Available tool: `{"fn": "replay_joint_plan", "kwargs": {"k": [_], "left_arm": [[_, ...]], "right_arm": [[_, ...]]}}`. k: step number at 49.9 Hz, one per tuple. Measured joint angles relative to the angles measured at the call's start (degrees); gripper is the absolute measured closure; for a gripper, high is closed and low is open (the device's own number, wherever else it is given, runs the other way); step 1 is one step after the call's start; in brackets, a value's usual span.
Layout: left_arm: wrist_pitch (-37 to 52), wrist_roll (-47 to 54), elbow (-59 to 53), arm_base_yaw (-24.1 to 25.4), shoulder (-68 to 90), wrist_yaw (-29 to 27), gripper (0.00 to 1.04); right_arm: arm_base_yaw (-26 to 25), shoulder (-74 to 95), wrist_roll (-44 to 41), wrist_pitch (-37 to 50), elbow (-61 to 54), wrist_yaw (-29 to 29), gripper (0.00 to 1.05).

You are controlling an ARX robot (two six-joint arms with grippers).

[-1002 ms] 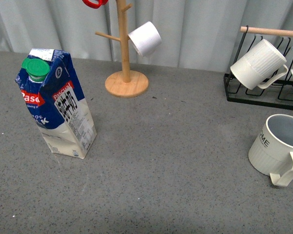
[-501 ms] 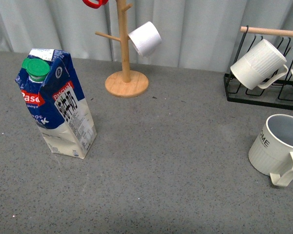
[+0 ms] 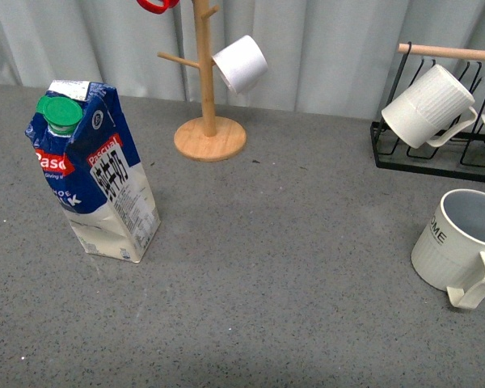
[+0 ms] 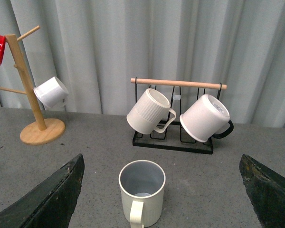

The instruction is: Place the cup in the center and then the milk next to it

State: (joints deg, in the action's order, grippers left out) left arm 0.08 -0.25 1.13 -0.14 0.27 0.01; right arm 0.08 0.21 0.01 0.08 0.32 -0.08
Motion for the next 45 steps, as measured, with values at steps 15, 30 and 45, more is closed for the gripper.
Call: {"fn": "replay_joint_plan", "kwargs": {"k": [15, 30, 45], "left_arm": [[0.0, 0.0, 0.0, 0.0, 0.0, 0.0, 0.07], [0.0, 0.0, 0.0, 0.0, 0.0, 0.0, 0.07], [0.0, 0.0, 0.0, 0.0, 0.0, 0.0, 0.07]], "right_arm": [[0.3, 0.2, -0.5, -0.2, 0.0, 1.1, 0.09], [-3.5, 31.9, -8.4, 17.7, 6.0, 6.5, 0.09], [-6.1, 68.5, -6.4, 25.9, 20.0, 0.6, 0.09]]}}
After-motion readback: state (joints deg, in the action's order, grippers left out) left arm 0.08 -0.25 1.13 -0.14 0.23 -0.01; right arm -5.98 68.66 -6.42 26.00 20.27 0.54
